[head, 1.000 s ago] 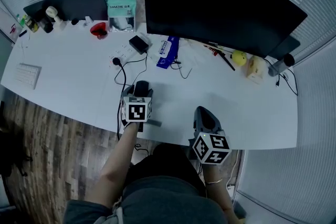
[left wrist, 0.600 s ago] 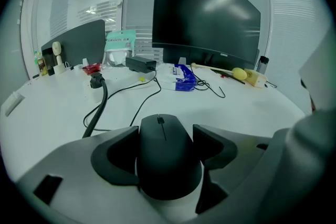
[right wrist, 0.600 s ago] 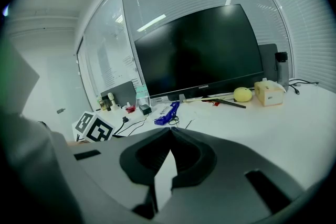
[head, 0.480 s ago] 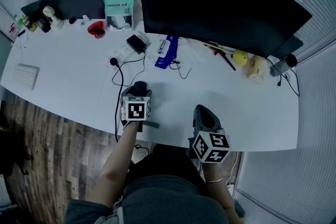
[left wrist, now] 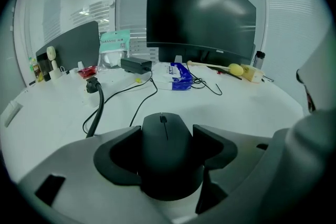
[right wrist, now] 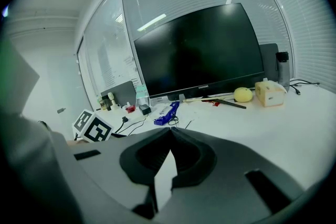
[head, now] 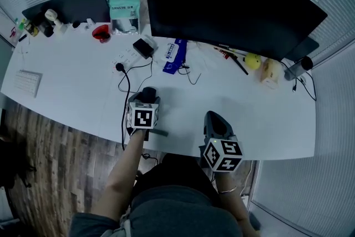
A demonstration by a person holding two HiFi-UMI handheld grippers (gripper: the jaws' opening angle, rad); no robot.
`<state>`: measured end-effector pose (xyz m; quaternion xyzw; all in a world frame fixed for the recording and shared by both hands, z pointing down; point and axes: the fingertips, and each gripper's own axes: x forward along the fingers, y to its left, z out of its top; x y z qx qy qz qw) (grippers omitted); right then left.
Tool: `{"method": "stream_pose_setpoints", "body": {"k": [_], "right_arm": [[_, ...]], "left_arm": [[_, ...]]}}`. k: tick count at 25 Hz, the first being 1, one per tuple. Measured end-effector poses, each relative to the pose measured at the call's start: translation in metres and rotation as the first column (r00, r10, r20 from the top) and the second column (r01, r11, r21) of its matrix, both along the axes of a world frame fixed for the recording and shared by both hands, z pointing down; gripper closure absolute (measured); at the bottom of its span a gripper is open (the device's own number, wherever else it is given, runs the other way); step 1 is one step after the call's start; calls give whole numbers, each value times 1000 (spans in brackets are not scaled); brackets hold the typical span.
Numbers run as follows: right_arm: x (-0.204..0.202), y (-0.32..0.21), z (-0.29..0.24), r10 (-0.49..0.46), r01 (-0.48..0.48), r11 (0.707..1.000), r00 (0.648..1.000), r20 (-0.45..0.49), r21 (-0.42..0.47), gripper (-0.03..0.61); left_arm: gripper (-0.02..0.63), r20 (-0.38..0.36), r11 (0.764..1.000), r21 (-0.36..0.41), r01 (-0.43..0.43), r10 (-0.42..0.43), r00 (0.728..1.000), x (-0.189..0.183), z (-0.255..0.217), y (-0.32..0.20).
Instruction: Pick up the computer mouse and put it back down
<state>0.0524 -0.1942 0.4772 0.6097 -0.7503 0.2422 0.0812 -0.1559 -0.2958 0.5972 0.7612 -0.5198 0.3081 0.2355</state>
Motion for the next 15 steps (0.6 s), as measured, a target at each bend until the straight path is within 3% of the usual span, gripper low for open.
{"method": "stream_pose_setpoints", "body": {"k": [15], "right_arm": [[-8,29,-9,43,-43,999,999,3,25,574]], "left_arm": [[305,-21,984,102,-149,152,988,27,-54,17]]}}
